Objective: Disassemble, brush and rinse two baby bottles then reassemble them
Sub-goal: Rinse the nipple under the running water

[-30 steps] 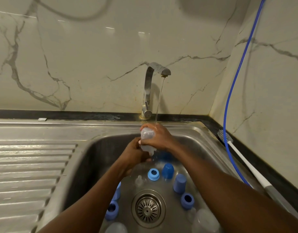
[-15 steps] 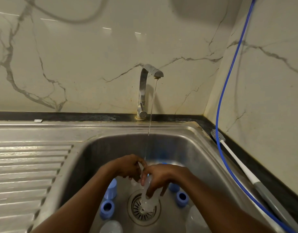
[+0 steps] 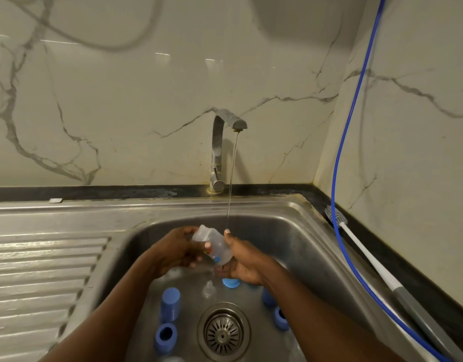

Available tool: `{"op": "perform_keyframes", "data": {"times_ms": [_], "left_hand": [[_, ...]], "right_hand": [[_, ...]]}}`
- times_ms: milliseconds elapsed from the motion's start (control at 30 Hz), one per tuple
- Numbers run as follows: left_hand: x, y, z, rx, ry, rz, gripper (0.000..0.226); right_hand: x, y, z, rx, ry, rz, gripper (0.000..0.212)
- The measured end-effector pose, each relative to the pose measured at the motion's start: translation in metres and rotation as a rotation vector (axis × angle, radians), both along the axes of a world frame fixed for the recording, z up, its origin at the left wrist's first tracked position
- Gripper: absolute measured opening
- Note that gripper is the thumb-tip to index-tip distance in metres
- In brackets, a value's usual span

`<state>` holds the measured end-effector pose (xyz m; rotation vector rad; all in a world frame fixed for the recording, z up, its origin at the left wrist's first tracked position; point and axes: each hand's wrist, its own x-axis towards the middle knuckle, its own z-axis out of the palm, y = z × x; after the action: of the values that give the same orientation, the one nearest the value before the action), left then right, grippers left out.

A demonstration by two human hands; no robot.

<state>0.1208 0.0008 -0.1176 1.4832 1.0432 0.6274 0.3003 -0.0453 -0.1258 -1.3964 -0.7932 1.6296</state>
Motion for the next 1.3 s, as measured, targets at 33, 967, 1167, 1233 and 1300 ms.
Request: {"op": "perform_keyframes", "data": {"times_ms": [33,967,1167,1233,1300], "left_hand": [[-0.002,0.004,-0.003,0.068,0.062,0.053,0.040],[0.009,0.004,-0.023,0.575,0.464,0.306,0.064],[0.005,0.004,-0.018,0.579,0.741,0.035,0.068],[0.006,0.002,-0.020,0.612,0.776,0.041,0.061],[0.010,-0.001,-0.027,0.583,0.780,0.009,0.060]], "right_hand": [[-0.002,0.001,-0.003,-0.010,-0.148,-0.007,0.049],[-0.025,-0.024,-0.041,0.335,-1.357,0.395,0.012],[-0.003,-0.013,-0.018,0.210,-1.469,0.302,0.026],[0.003,-0.012,-0.014,0.204,-1.489,0.234,0.029],[0.003,-0.012,-0.013,0.210,-1.461,0.206,0.028]]}}
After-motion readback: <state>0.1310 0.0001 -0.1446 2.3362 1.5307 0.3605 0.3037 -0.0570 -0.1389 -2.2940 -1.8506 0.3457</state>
